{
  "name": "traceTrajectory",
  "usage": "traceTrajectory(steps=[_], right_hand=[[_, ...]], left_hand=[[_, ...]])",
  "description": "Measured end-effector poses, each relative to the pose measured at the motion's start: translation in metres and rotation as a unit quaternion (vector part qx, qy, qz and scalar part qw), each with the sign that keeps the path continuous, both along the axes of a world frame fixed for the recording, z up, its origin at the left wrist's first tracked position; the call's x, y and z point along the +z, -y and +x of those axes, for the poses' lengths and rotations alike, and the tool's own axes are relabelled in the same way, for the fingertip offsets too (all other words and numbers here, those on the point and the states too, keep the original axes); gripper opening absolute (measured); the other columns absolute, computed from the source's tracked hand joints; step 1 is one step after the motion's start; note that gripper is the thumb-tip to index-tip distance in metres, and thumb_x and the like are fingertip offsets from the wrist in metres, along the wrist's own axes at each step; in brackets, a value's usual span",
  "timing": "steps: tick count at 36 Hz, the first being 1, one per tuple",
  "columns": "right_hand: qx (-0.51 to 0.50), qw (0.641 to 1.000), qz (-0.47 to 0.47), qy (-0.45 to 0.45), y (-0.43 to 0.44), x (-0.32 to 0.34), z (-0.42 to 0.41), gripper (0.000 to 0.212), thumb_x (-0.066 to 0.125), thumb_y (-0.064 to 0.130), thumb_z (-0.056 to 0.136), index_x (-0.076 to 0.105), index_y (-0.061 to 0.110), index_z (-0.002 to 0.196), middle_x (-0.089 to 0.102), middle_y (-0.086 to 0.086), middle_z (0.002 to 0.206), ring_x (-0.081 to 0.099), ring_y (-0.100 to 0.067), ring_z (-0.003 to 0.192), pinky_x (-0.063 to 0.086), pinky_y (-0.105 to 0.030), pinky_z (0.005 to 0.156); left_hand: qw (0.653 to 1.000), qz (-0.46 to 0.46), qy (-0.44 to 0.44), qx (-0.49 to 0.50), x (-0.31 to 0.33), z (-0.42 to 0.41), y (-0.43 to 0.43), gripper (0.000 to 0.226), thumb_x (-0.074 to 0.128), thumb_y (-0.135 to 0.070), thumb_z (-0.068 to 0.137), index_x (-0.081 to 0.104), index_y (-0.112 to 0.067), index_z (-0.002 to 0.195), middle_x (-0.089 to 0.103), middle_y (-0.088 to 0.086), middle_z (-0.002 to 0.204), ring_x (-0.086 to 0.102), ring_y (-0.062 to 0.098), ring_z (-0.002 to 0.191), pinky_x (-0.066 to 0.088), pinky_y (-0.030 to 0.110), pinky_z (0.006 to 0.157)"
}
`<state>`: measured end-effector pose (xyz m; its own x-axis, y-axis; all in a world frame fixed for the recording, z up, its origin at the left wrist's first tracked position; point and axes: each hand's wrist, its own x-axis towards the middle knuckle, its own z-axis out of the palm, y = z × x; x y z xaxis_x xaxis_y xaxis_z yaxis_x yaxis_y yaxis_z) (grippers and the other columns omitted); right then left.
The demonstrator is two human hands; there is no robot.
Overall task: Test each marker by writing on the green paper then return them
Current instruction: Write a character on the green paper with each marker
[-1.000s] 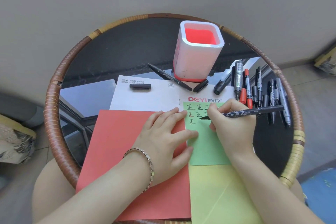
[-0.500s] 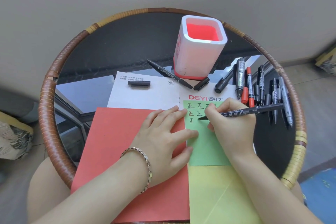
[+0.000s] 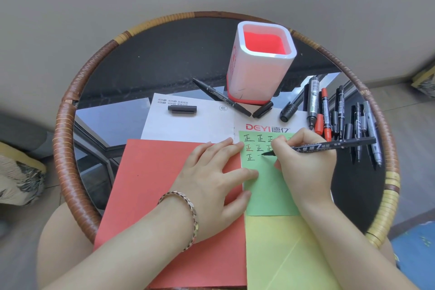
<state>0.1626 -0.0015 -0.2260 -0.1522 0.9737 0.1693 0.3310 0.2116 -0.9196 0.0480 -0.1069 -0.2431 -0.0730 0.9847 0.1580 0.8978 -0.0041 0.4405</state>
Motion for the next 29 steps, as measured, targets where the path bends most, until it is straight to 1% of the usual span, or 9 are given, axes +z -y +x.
traceTrajectory(steps=[2,6,8,10,12,15,18,22,29], right_hand=[[0.008,1.000,-0.006,0.002,0.0000,0.0005,0.0004,0.029,0.059,-0.002,0.073,0.040,-0.004,0.052,0.051,-0.032,0.051,0.041,-0.005,0.031,0.033,-0.014,0.043],[0.009,1.000,0.001,0.019,-0.0021,-0.0030,0.0012,0.031,0.061,0.001,0.072,0.043,0.004,0.048,0.052,-0.020,0.044,0.042,-0.007,0.033,0.034,-0.018,0.046],[0.005,1.000,-0.003,0.015,-0.0029,-0.0041,0.0012,0.030,0.061,0.001,0.071,0.042,0.001,0.049,0.052,-0.022,0.045,0.042,-0.009,0.037,0.035,-0.020,0.046],[0.002,1.000,-0.004,0.010,-0.0033,-0.0050,0.0014,0.028,0.062,0.004,0.066,0.040,0.001,0.048,0.049,-0.028,0.048,0.045,-0.020,0.044,0.035,-0.024,0.049],[-0.003,1.000,-0.008,0.006,-0.0028,-0.0052,0.0005,0.025,0.058,0.010,0.059,0.037,0.003,0.046,0.045,-0.029,0.047,0.045,-0.025,0.048,0.034,-0.027,0.053],[-0.002,1.000,-0.015,0.007,-0.0020,-0.0044,0.0000,0.023,0.055,0.012,0.056,0.037,0.001,0.048,0.045,-0.033,0.050,0.042,-0.023,0.048,0.032,-0.027,0.053],[0.002,1.000,-0.018,0.008,-0.0017,-0.0024,0.0009,0.023,0.055,0.012,0.057,0.039,-0.003,0.050,0.048,-0.035,0.053,0.039,-0.020,0.047,0.031,-0.025,0.050],[0.003,1.000,-0.016,0.002,-0.0016,-0.0037,0.0006,0.024,0.055,0.013,0.058,0.038,-0.001,0.050,0.047,-0.034,0.053,0.040,-0.021,0.048,0.031,-0.026,0.051],[-0.004,1.000,-0.013,-0.008,-0.0021,-0.0063,0.0011,0.022,0.054,0.012,0.059,0.037,0.001,0.052,0.038,-0.021,0.046,0.039,-0.021,0.049,0.029,-0.027,0.052]], left_hand=[[1.000,-0.001,0.000,0.001,0.0001,0.0001,0.0001,0.032,0.046,-0.040,0.075,0.065,-0.035,0.100,0.058,0.007,0.125,0.051,0.025,0.120,0.026,0.035,0.100],[1.000,0.000,0.002,0.000,-0.0002,0.0003,0.0004,0.032,0.046,-0.040,0.075,0.065,-0.036,0.100,0.058,0.006,0.125,0.050,0.025,0.120,0.026,0.035,0.100],[1.000,0.002,0.002,0.001,-0.0003,0.0005,0.0005,0.031,0.046,-0.040,0.075,0.065,-0.035,0.100,0.058,0.007,0.125,0.051,0.025,0.120,0.026,0.035,0.100],[1.000,0.004,0.001,0.000,-0.0001,0.0006,0.0003,0.031,0.046,-0.040,0.075,0.065,-0.035,0.100,0.058,0.007,0.124,0.051,0.026,0.120,0.026,0.035,0.100],[1.000,0.005,-0.001,0.000,-0.0001,0.0006,0.0002,0.032,0.046,-0.040,0.075,0.065,-0.035,0.100,0.058,0.006,0.124,0.051,0.025,0.119,0.026,0.035,0.100],[1.000,0.007,0.000,0.001,-0.0003,0.0005,0.0005,0.031,0.046,-0.040,0.075,0.064,-0.036,0.100,0.058,0.006,0.124,0.047,0.023,0.120,0.025,0.034,0.100],[1.000,0.004,0.003,0.001,-0.0006,0.0004,0.0003,0.031,0.046,-0.040,0.075,0.065,-0.036,0.100,0.058,0.006,0.125,0.050,0.025,0.120,0.026,0.036,0.100],[1.000,0.005,0.004,0.002,-0.0003,0.0005,0.0001,0.031,0.046,-0.041,0.075,0.065,-0.036,0.100,0.058,0.006,0.125,0.050,0.024,0.120,0.026,0.035,0.100],[1.000,0.004,0.003,0.001,-0.0002,0.0003,0.0002,0.031,0.046,-0.041,0.075,0.065,-0.036,0.100,0.057,0.006,0.125,0.050,0.025,0.120,0.025,0.035,0.100]])
